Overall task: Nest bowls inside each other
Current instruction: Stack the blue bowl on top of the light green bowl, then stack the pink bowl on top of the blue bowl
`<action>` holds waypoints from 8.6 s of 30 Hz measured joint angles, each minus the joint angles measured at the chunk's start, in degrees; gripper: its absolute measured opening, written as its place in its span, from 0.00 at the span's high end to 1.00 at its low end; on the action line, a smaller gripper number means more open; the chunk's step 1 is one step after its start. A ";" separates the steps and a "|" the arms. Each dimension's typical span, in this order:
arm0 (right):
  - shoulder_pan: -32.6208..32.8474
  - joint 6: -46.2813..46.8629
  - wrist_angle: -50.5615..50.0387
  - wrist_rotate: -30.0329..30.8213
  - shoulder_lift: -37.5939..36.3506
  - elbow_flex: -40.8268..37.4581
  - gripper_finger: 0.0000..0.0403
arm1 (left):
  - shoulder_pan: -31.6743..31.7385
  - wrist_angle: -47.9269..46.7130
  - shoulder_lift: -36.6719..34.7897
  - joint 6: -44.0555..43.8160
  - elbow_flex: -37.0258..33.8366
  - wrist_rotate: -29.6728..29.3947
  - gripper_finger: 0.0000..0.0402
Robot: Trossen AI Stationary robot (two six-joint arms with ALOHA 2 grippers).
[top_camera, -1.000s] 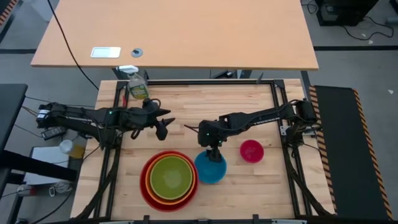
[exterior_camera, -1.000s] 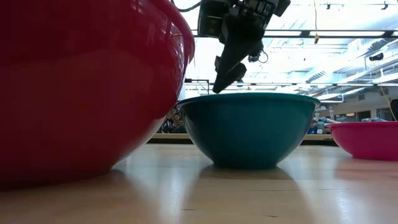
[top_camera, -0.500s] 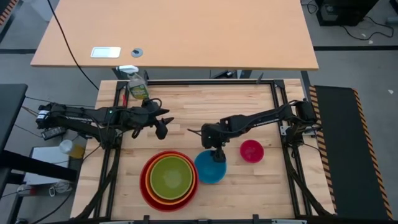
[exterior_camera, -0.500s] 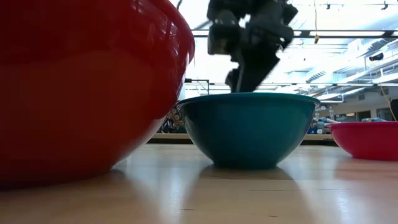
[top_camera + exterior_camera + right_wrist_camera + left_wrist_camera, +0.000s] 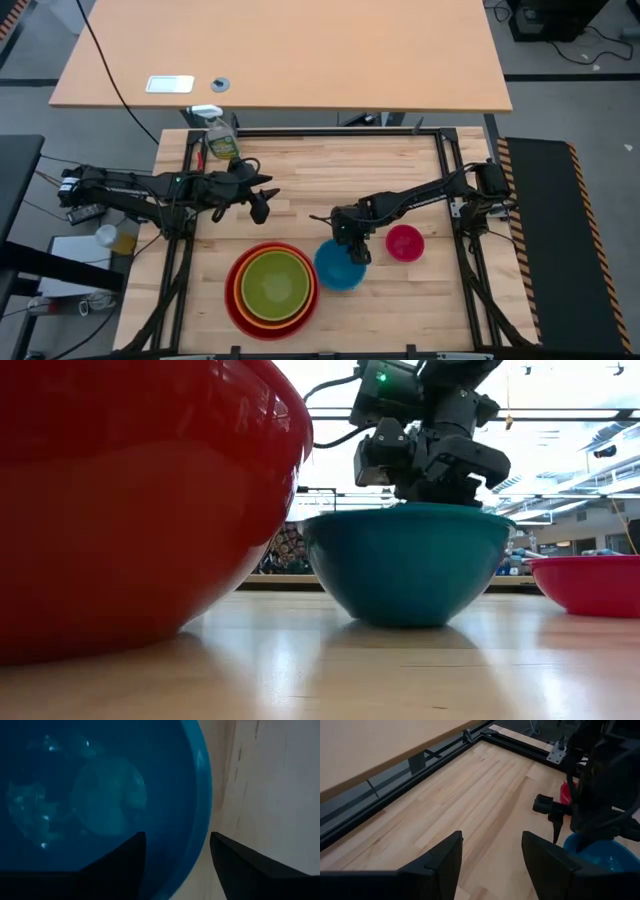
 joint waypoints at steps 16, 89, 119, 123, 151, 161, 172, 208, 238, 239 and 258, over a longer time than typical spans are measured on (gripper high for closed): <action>-2.72 2.41 1.68 1.21 0.00 0.45 0.87 | -2.25 10.13 -2.49 -1.40 -0.05 0.10 0.48; 8.46 13.38 -10.88 7.29 32.39 61.86 0.93 | -5.29 0.33 -21.60 -5.55 0.00 9.46 0.48; 6.97 10.95 -28.89 16.75 21.12 62.88 0.43 | -5.27 -2.53 -21.56 -8.48 0.00 7.26 0.48; 8.22 11.43 -33.94 23.52 16.87 58.37 0.43 | -5.27 -4.29 -21.31 -10.34 0.00 7.26 0.48; -5.33 14.92 -21.42 12.75 -23.03 -2.29 0.43 | -1.25 7.26 -5.70 -7.14 0.00 4.02 0.48; -11.52 -2.69 -26.38 6.16 -18.89 -2.57 0.43 | 3.06 7.35 -5.49 -8.33 0.00 4.00 0.48; -8.56 -10.09 -34.69 1.72 -19.01 -2.53 0.43 | 3.80 6.16 -5.53 -8.16 0.00 5.01 0.48; -1.84 -2.26 -15.62 6.49 -18.96 -17.06 0.95 | 3.80 5.99 -5.53 -7.97 0.00 5.12 0.48; 0.00 4.09 -17.36 0.47 7.75 47.19 0.93 | -9.89 12.89 -14.41 7.81 -0.02 -7.46 0.48; -0.02 4.01 -17.39 -0.97 9.44 49.75 0.93 | -10.48 10.03 -15.51 5.67 -0.02 -7.40 0.48; 2.07 1.22 -10.39 -10.30 28.88 68.40 0.93 | -17.90 -1.19 -24.48 -9.33 -0.02 -13.60 0.48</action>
